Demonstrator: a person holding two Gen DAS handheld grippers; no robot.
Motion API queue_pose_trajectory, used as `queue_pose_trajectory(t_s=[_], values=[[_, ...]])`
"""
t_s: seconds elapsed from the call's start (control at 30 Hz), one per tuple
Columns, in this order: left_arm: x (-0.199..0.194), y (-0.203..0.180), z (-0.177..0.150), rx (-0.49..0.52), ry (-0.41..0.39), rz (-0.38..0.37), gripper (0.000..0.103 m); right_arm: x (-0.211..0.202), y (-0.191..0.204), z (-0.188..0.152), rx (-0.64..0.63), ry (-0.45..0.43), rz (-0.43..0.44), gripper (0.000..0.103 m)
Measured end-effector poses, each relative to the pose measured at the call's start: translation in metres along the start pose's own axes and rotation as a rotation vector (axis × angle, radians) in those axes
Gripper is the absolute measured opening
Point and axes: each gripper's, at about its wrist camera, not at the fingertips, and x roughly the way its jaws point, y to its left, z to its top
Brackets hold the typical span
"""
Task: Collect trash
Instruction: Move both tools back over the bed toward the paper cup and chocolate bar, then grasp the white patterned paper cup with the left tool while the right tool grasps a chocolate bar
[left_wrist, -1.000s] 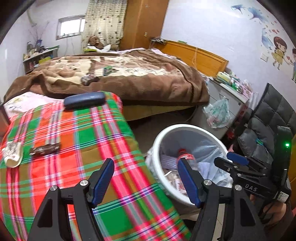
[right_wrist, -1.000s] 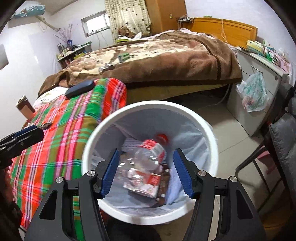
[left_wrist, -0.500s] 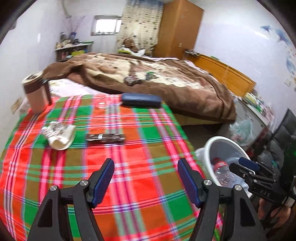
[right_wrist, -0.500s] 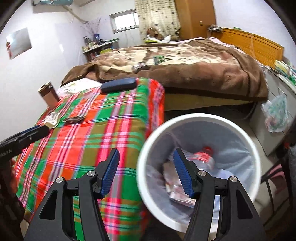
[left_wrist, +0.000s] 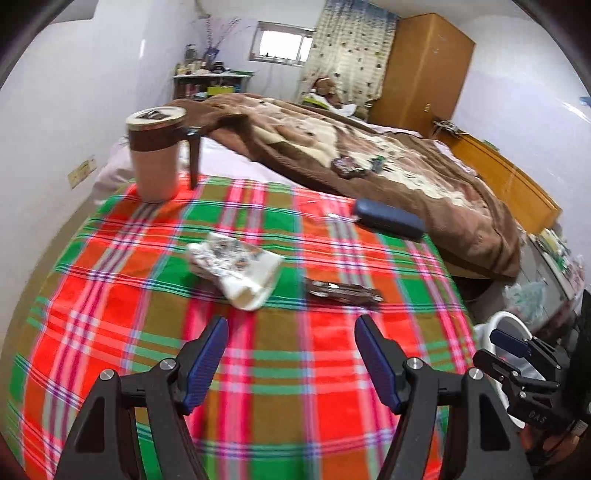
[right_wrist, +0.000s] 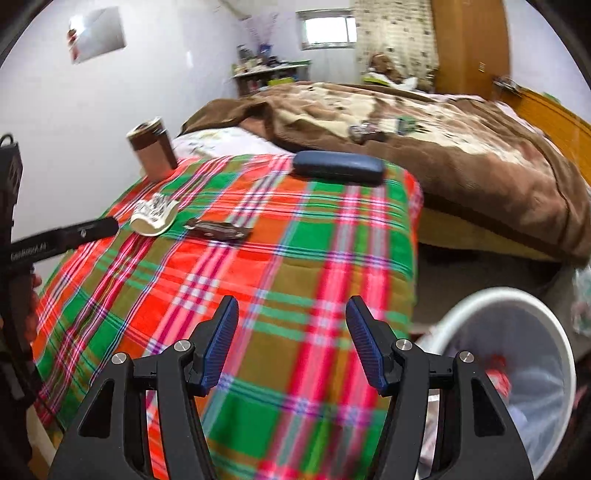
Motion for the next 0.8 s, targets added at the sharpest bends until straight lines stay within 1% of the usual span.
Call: queue_pose_trajectory(t_s=[0.07,0.13,0.2,0.4,0.5,0.57,0.8], values=[[0.007,0.010,0.003,-0.009,0.009,0.009,0.071,0.011,0.008,0.007,-0.025,0.015,0.005,0.062],[0.018,0.020,0.007,-0.015,0.026,0.045,0.071,0.021,0.011,0.012,-0.041,0.026,0.010,0.062],[0.027,0.025,0.010,-0.022,0.038,0.056,0.071,0.031,0.016,0.016,-0.058,0.037,0.009,0.062],[0.053,0.041,0.017,-0.041,0.074,0.034,0.071,0.059,0.032,0.034,-0.110,0.057,0.051,0.062],[0.065,0.043,0.019,-0.022,0.098,0.057,0.071,0.071,0.044,0.042,-0.156,0.061,0.057,0.062],[0.071,0.047,0.020,-0.027,0.114,0.047,0.071,0.078,0.050,0.045,-0.179,0.073,0.070,0.062],[0.074,0.077,0.022,-0.040,0.123,0.125,0.071,0.094,0.062,0.051,-0.234,0.085,0.080,0.062]])
